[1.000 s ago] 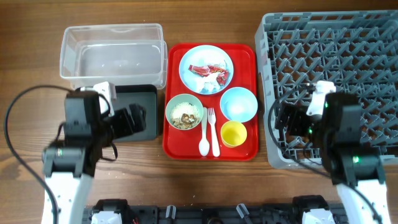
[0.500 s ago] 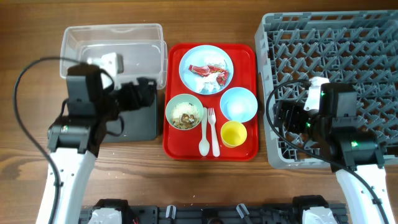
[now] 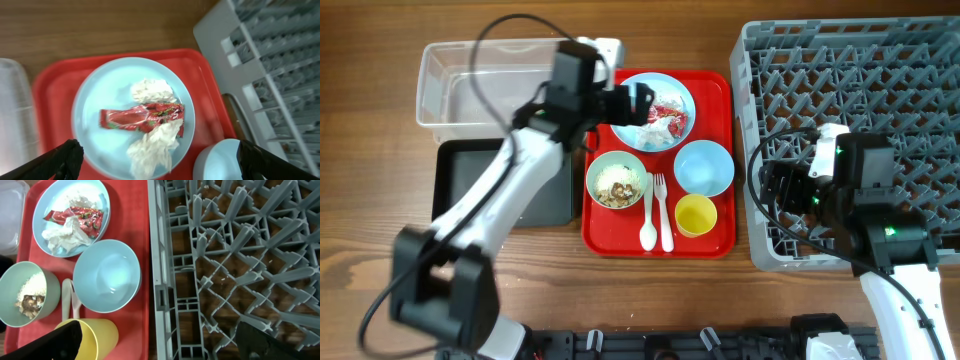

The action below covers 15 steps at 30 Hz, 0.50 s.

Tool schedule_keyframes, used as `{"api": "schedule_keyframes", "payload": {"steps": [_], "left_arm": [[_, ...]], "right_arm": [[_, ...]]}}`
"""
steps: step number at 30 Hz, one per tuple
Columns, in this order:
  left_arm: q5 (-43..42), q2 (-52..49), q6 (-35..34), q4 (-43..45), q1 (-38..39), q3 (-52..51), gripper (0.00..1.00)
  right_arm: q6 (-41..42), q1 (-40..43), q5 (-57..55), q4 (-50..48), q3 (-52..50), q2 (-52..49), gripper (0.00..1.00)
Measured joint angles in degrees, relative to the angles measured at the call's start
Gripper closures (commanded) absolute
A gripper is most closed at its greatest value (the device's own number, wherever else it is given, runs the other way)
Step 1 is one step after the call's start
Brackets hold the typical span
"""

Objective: Sort waste into correct bins and load items into the dishwasher rack
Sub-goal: 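Reach the left gripper to the white tissue on the blue plate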

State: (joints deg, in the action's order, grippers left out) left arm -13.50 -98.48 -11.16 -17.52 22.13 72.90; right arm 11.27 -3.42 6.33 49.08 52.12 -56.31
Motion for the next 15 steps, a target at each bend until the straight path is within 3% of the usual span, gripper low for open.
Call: {"api": "schedule_keyframes", "payload": {"steps": [3, 11, 13, 15], "left_arm": [[0.3, -5.0, 0.3, 2.2, 2.3, 0.8, 0.18], [2.6, -15.5, 1.0, 5.1, 7.3, 1.0, 0.20], [4.2, -17.7, 1.1, 5.1, 7.9, 1.0, 0.31], [5.1, -18.6, 0.9, 5.1, 7.9, 1.0, 0.51]], "right_arm": [[0.0, 0.0, 0.0, 0.0, 0.0, 0.0, 0.00], [0.0, 0.0, 0.0, 0.0, 0.0, 0.0, 0.01], [0.0, 0.0, 0.0, 0.0, 0.0, 0.0, 0.00], [0.0, 0.0, 0.0, 0.0, 0.0, 0.0, 0.00]]}}
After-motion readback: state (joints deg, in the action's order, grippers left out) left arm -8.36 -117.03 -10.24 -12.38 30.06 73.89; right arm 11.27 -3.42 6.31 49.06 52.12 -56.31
